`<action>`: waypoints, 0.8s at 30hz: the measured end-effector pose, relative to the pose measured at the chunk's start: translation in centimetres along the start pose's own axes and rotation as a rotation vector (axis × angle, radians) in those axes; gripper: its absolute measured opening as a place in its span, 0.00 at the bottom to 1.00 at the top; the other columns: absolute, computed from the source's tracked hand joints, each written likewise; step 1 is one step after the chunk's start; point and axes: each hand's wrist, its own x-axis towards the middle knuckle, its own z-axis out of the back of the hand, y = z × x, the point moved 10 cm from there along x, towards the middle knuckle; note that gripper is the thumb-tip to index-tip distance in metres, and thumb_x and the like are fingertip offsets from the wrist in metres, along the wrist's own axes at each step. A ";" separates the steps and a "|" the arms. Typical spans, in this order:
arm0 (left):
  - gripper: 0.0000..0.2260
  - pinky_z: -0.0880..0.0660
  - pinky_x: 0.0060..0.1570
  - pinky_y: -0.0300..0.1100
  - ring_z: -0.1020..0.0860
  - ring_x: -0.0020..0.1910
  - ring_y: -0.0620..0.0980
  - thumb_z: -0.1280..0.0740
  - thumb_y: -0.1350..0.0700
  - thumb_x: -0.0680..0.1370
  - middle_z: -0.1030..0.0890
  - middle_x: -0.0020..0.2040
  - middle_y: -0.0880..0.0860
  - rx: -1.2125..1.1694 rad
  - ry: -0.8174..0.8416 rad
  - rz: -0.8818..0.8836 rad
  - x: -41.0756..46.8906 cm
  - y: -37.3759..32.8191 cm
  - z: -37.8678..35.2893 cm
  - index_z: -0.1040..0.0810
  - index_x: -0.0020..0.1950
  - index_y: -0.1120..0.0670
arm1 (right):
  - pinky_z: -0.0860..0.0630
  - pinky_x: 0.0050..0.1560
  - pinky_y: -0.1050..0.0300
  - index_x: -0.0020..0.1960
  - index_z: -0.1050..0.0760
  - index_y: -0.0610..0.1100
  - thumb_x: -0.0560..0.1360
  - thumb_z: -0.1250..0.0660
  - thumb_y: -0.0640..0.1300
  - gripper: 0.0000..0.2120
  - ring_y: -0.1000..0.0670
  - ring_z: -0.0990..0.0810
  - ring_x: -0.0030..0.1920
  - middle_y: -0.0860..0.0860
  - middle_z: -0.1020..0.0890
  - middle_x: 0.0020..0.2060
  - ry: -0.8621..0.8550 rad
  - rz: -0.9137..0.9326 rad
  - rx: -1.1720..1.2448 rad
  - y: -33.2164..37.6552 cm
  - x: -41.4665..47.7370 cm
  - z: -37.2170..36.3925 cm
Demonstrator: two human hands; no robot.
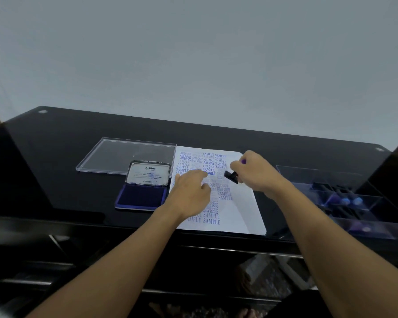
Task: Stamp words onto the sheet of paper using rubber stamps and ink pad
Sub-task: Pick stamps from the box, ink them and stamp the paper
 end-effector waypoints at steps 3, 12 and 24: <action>0.20 0.38 0.74 0.52 0.38 0.75 0.49 0.44 0.55 0.82 0.33 0.75 0.47 -0.069 -0.066 0.011 0.1 0.2 1.6 0.33 0.75 0.51 | 0.34 0.35 0.57 0.49 0.29 0.42 0.79 0.37 0.48 0.09 0.54 0.27 0.33 0.47 0.17 0.39 -0.009 0.001 0.005 0.2 -0.3 0.7; 0.19 0.33 0.70 0.55 0.32 0.72 0.53 0.43 0.54 0.83 0.32 0.75 0.46 -0.055 -0.154 0.009 -0.4 0.3 5.5 0.32 0.74 0.50 | 0.34 0.34 0.57 0.49 0.28 0.40 0.81 0.41 0.55 0.17 0.52 0.29 0.32 0.48 0.14 0.35 -0.018 0.013 -0.011 0.6 -0.3 1.0; 0.18 0.41 0.71 0.39 0.33 0.72 0.48 0.40 0.58 0.81 0.28 0.72 0.50 0.056 -0.333 0.076 -3.6 7.3 13.9 0.28 0.72 0.54 | 0.34 0.35 0.57 0.44 0.31 0.42 0.81 0.40 0.50 0.12 0.52 0.31 0.35 0.50 0.24 0.38 0.085 0.162 0.042 5.2 -0.7 -4.0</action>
